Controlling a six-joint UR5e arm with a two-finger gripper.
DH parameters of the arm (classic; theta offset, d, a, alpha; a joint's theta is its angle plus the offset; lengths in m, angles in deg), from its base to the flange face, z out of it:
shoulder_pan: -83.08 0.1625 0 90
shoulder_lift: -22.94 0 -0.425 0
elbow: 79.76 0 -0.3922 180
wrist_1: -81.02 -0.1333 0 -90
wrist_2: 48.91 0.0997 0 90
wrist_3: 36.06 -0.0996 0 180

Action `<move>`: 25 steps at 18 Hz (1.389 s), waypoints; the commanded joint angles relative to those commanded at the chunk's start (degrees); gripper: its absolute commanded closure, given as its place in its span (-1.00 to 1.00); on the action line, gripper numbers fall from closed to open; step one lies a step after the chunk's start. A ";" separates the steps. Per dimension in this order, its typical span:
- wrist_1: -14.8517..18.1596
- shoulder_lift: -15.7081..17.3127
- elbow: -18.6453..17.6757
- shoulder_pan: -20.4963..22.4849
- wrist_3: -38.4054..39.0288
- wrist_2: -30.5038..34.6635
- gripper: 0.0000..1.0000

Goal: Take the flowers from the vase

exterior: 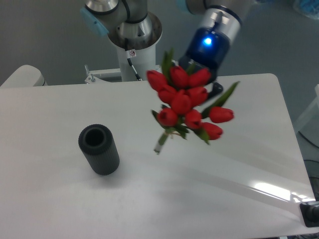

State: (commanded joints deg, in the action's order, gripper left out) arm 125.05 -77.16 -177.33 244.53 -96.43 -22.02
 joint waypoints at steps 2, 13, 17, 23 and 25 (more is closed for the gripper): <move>-0.09 -1.23 -0.08 0.00 -1.93 0.09 0.57; -0.09 -3.88 0.00 0.61 -4.49 0.62 0.57; -0.09 -3.88 -0.35 0.62 -4.58 0.70 0.57; -0.09 -3.88 -0.96 0.53 -5.46 0.70 0.57; -0.09 -3.79 -1.05 0.53 -5.46 0.70 0.58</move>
